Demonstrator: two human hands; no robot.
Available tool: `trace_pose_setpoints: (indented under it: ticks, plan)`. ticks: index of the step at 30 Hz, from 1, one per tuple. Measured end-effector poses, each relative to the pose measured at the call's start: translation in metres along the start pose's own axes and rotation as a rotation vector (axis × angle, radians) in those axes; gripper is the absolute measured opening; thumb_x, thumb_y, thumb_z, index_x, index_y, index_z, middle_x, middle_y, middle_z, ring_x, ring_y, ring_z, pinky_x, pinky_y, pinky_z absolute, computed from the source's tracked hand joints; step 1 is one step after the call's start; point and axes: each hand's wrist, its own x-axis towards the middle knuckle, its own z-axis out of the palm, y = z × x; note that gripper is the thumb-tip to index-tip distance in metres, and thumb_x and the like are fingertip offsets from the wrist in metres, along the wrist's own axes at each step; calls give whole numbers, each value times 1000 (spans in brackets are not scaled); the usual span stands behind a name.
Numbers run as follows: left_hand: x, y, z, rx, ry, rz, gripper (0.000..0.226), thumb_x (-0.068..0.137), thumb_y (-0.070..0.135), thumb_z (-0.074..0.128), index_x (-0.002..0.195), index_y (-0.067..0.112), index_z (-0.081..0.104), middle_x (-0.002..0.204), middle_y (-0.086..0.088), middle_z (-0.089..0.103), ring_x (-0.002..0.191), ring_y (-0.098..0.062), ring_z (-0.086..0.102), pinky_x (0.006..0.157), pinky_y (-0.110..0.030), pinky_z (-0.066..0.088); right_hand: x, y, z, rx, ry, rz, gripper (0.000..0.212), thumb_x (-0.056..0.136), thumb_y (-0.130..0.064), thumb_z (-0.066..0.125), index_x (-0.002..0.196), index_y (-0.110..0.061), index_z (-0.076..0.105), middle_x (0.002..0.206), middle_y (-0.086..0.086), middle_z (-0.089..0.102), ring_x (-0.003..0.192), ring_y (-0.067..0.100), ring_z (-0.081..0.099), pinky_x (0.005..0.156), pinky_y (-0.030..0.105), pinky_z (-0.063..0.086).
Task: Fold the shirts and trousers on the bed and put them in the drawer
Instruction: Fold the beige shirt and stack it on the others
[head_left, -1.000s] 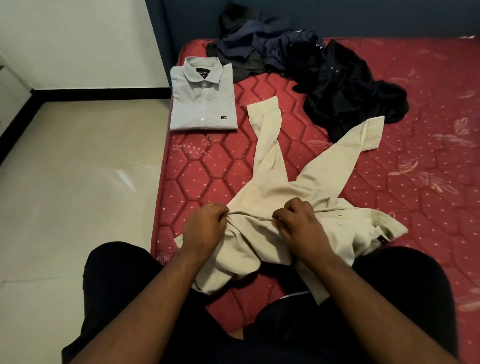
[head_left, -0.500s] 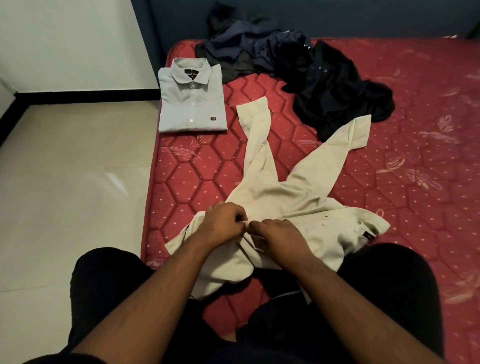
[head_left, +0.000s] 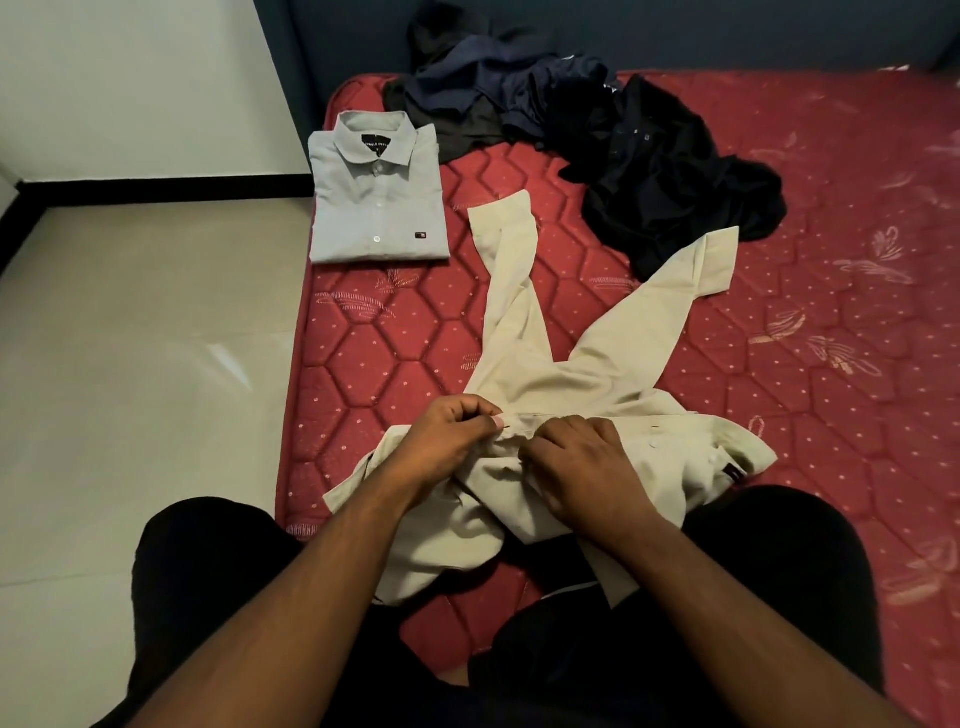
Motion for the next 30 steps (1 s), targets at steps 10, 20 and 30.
trace_pose_setpoints:
  ticks: [10, 20, 30]
  plan:
    - [-9, 11, 1, -126, -55, -95, 8, 82, 9, 73, 77, 3, 72, 68, -17, 64, 61, -22, 56, 56, -24, 43, 0, 3, -16, 310, 236, -192, 18, 88, -12, 57, 93, -2, 72, 93, 11, 71, 74, 29, 68, 52, 33, 54]
    - [-21, 19, 4, -69, -108, -10, 12, 92, 2, 60, 95, -8, 67, 57, 4, 66, 47, 0, 55, 44, -9, 41, 3, 0, -22, 332, 341, -171, 21, 91, -9, 58, 79, 3, 71, 88, 13, 70, 72, 30, 65, 60, 35, 53]
    - [-26, 5, -1, -4, -71, 122, 13, 84, -2, 70, 96, -1, 75, 80, -9, 72, 71, -10, 61, 65, -16, 49, 12, 1, -16, 441, 240, -39, 25, 85, -21, 54, 73, -5, 70, 82, 5, 70, 74, 25, 67, 60, 34, 52]
